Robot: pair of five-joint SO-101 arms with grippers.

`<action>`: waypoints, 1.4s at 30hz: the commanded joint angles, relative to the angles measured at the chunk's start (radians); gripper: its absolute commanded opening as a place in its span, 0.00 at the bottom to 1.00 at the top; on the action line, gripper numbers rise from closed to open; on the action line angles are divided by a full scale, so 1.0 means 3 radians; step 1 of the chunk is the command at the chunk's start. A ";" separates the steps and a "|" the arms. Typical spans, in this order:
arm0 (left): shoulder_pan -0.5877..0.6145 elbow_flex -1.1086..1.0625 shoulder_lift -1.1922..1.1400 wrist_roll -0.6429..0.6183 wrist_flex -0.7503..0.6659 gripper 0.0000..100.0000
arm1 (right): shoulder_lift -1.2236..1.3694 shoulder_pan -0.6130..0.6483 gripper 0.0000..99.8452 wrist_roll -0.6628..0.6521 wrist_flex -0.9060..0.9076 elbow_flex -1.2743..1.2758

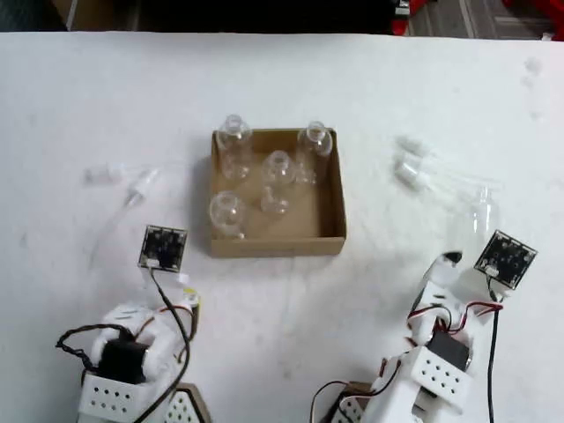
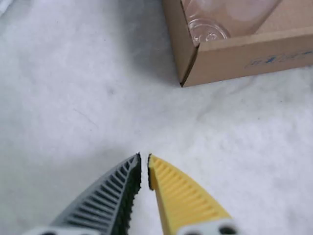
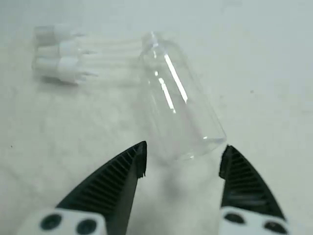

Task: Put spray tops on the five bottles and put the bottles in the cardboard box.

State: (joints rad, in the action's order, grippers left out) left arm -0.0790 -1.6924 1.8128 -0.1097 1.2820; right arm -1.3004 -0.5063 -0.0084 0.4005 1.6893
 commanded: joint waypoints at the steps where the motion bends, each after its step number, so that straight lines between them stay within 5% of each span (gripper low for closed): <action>1: -0.0043 0.0000 0.0028 -0.0046 0.0020 0.03 | 0.0018 -0.0090 0.01 -0.0041 -0.0100 0.0020; 13: -0.0043 0.0000 0.0028 -0.0046 0.0020 0.03 | 0.0018 -0.0401 0.22 -0.0010 -0.0345 0.0020; 25: -0.0043 0.0000 0.0028 -0.0046 0.0020 0.03 | -0.0013 -0.0263 0.23 -0.0036 -0.0565 0.0020; 38: -0.0043 0.0000 0.0028 -0.0046 0.0020 0.03 | -0.0013 -0.0908 0.23 -0.0046 -0.1343 0.0020; 42: -0.0043 0.0000 0.0028 -0.0046 0.0020 0.03 | -0.0013 -0.0908 0.23 -0.0823 -0.1849 0.0020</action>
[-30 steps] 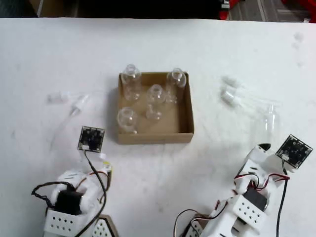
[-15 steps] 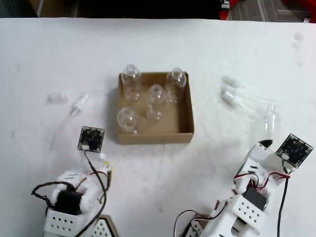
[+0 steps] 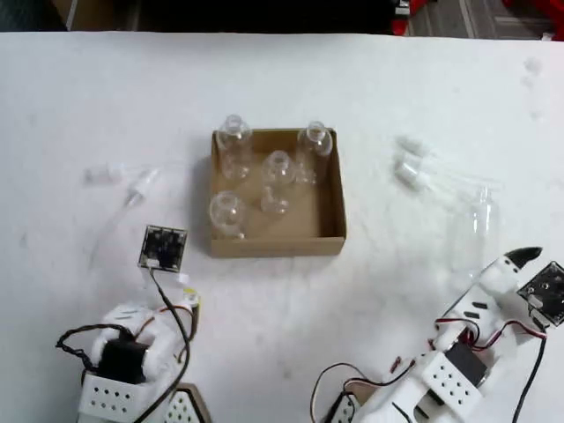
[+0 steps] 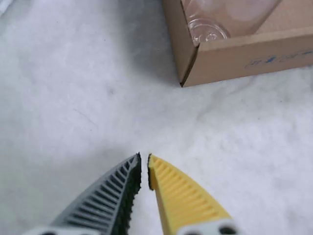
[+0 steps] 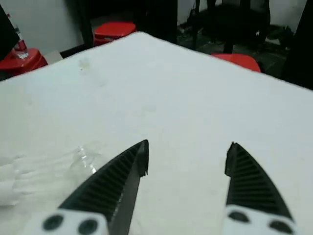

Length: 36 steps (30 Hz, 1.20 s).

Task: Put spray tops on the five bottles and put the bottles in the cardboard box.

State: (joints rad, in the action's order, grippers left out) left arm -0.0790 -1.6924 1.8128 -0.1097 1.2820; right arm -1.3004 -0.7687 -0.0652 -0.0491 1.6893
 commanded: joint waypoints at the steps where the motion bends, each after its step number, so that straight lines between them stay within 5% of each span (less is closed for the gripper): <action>1: -0.0043 0.0000 0.0028 -0.0046 0.0020 0.03 | -0.0013 -0.0038 0.23 -0.0997 -0.0442 0.0020; 6: -0.0043 0.0000 0.0028 -0.0046 0.0020 0.03 | 0.0023 0.0488 0.23 -0.2414 -0.0534 0.0020; 23: -0.0043 0.0000 0.0028 -0.0046 0.0020 0.03 | -0.0008 0.1322 0.23 -0.6178 0.2007 0.0020; 32: -0.0043 0.0000 0.0028 -0.0046 0.0020 0.03 | -0.0008 0.1307 0.23 -0.6322 0.2447 0.0020; 36: -0.0043 0.0000 0.0028 -0.0046 0.0020 0.03 | -0.0013 0.1332 0.23 -0.5764 0.2427 -0.0097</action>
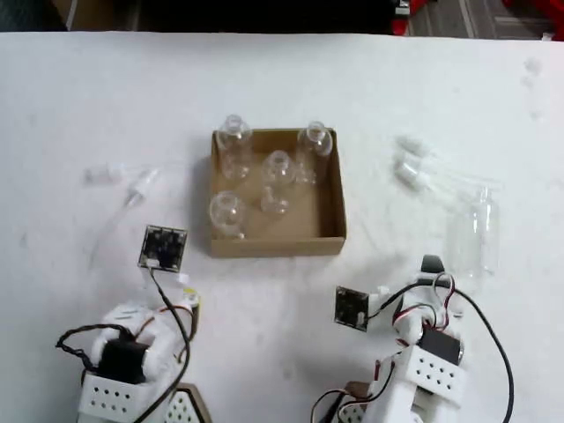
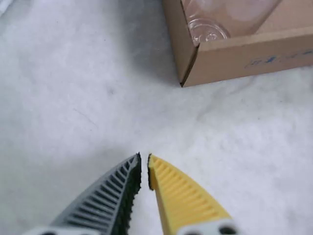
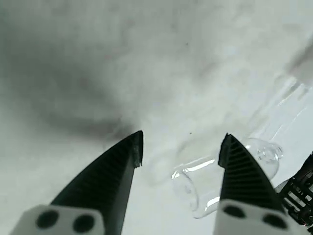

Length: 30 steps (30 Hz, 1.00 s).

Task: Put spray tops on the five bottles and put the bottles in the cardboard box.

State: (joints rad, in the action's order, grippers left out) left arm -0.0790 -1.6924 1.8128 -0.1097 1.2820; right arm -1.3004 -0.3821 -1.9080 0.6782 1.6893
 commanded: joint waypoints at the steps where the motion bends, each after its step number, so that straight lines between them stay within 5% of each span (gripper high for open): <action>1: -0.0043 0.0000 0.0028 -0.0046 0.0020 0.03 | -0.0013 0.0069 0.23 0.0537 0.0013 -0.0174; 6: -0.0043 0.0000 0.0028 -0.0046 0.0020 0.03 | 0.0023 0.0171 0.23 0.1120 0.0023 -0.0563; 19: -0.0043 0.0000 0.0028 -0.0046 0.0020 0.03 | 0.0212 0.0156 0.23 0.1550 0.0627 -0.1560; 26: -0.0043 0.0000 0.0028 -0.0046 0.0020 0.03 | 0.1593 -0.0136 0.23 0.1918 0.0627 -0.2516; 30: -0.0043 0.0000 0.0028 -0.0046 0.0020 0.03 | 0.2744 -0.0366 0.23 0.2680 0.0673 -0.3468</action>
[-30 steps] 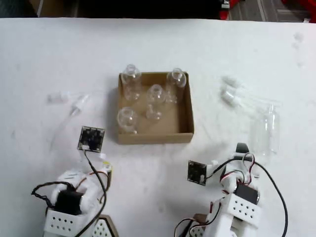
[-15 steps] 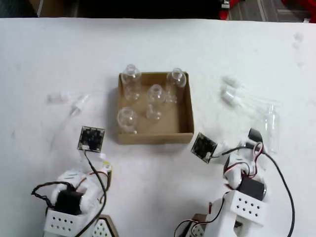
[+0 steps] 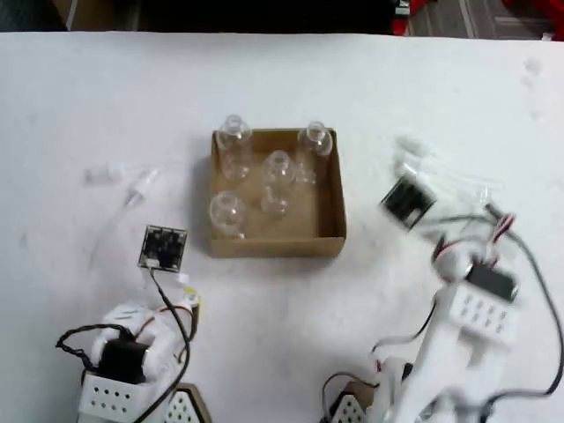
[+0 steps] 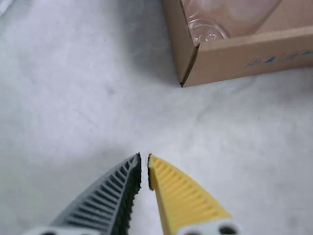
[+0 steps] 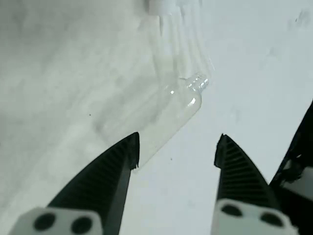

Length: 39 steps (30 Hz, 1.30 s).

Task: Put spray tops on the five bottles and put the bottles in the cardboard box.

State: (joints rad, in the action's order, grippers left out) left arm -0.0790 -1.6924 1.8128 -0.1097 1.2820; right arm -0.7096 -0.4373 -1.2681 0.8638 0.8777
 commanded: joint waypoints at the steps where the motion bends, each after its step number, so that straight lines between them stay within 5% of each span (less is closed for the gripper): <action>1: -0.0043 0.0000 0.0028 -0.0046 0.0020 0.03 | 0.1071 -0.0233 0.23 0.0798 0.0115 -0.1048; 5: -0.0043 0.0000 0.0028 -0.0046 0.0020 0.03 | 0.2151 -0.0366 0.23 0.1749 0.0611 -0.2286; 9: -0.0043 0.0000 0.0028 -0.0046 0.0020 0.03 | 0.2928 -0.0309 0.23 0.2245 0.1245 -0.3314; 19: -0.0043 0.0000 0.0028 -0.0046 0.0020 0.03 | 0.3751 -0.0049 0.23 0.2348 0.2018 -0.4491; 27: -0.0043 0.0000 0.0028 -0.0046 0.0020 0.03 | 0.3777 -0.0033 0.23 0.2859 0.2023 -0.4797; 39: -0.0043 0.0000 0.0028 -0.0046 0.0020 0.03 | 0.4519 0.0120 0.23 0.2905 0.2186 -0.5401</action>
State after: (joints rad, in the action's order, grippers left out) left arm -0.0790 -1.6924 1.8128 -0.1097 1.2820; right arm 0.6114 -0.4143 -0.4074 1.4837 -0.6414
